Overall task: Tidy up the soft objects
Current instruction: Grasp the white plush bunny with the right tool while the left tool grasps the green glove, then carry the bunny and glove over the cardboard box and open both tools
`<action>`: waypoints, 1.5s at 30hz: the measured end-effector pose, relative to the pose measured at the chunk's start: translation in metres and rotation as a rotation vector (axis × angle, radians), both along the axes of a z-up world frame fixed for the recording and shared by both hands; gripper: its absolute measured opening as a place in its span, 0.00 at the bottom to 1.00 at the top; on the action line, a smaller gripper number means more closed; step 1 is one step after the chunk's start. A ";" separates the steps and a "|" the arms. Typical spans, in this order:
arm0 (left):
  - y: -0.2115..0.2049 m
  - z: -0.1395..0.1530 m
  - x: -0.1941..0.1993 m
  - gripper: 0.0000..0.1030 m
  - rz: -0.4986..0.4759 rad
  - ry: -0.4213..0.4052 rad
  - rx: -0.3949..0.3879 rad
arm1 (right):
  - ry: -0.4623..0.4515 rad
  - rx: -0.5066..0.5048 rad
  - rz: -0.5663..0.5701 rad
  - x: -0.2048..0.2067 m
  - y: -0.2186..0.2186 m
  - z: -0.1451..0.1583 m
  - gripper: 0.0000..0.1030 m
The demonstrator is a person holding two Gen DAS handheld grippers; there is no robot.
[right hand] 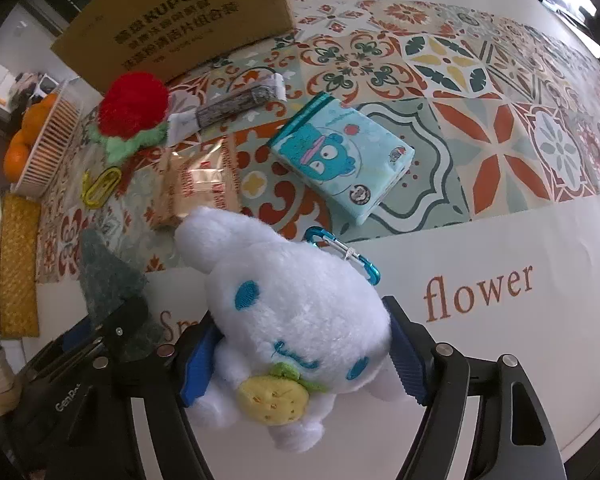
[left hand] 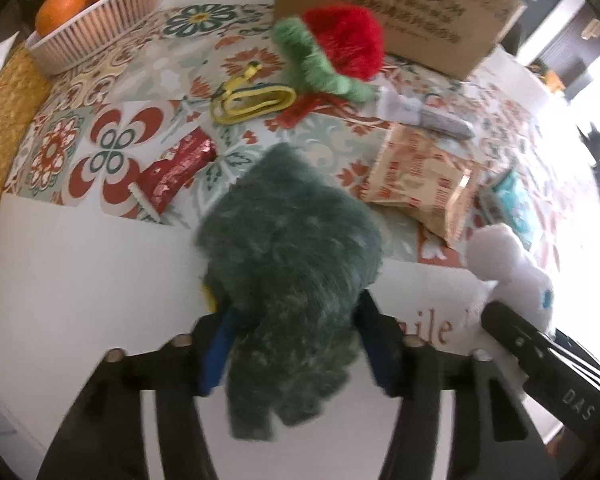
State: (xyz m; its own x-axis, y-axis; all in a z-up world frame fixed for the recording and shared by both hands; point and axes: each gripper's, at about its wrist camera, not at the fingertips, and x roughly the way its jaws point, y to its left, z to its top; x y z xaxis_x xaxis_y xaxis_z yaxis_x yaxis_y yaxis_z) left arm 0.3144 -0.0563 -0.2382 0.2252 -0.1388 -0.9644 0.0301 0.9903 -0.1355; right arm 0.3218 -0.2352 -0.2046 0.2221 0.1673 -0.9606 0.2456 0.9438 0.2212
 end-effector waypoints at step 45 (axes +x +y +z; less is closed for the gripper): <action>0.004 0.174 0.047 0.30 -0.219 -0.432 -0.069 | -0.446 -0.071 0.029 0.025 0.018 0.159 0.72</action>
